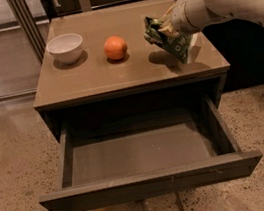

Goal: Pick green jalapeno chip bag from top drawer and place on counter

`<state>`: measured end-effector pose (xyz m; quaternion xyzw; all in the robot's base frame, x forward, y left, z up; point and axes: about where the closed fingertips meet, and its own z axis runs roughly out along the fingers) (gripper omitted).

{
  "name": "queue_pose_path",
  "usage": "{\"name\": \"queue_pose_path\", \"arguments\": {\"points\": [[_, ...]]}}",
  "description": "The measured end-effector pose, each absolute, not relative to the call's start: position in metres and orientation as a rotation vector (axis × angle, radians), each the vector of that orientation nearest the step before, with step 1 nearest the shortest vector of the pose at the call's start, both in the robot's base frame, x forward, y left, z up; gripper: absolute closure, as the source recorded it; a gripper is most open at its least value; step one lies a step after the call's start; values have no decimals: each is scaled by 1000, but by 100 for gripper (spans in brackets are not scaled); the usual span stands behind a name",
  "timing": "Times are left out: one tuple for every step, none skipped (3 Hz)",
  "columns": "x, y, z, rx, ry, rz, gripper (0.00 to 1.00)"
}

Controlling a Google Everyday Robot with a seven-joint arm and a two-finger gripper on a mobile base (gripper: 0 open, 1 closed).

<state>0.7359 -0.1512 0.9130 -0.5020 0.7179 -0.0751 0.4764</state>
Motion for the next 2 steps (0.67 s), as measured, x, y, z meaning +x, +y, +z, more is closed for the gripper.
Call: {"name": "queue_pose_path", "arguments": {"points": [[757,-165,899,-1125,1774,-156,100],[770,-174,882,-1039,1801,-122,100]]}}
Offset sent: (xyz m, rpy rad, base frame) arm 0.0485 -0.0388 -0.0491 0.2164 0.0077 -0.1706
